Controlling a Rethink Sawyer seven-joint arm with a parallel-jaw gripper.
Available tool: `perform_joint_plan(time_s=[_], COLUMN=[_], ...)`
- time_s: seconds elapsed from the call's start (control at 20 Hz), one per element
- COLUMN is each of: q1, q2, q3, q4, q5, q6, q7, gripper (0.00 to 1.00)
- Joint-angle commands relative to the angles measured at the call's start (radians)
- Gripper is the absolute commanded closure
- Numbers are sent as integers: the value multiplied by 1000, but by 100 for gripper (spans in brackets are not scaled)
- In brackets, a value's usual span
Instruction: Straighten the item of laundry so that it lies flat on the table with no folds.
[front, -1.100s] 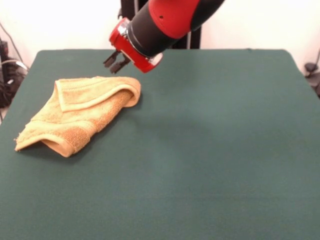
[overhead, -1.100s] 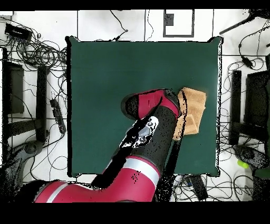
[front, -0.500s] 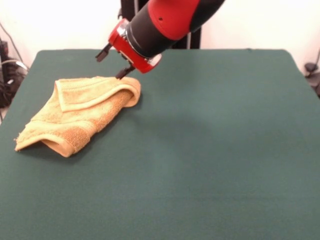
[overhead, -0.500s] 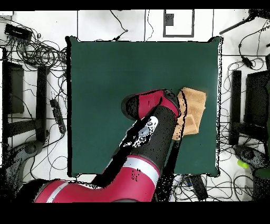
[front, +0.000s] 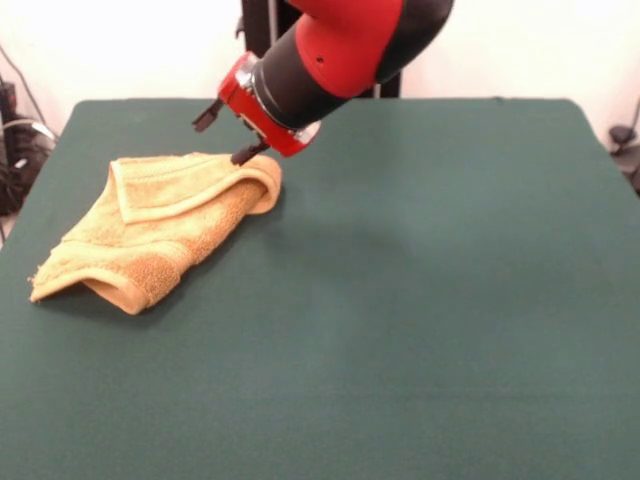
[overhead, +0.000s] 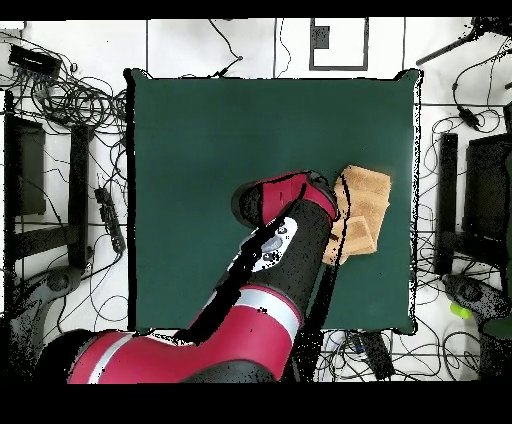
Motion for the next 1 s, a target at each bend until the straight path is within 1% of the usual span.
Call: perform_joint_plan(time_s=[0.05, 0.3, 0.65, 0.85, 1.0], q1=[11, 7, 14, 14, 21], q2=[113, 129, 139, 118, 97], q3=[135, 165, 149, 147, 145], q4=[-33, -40, -29, -24, -12], q5=[16, 49, 63, 66, 78], q6=[-157, -208, -241, -224, -198], q7=[148, 154, 173, 148, 150], gripper=[0, 0, 0, 0, 0])
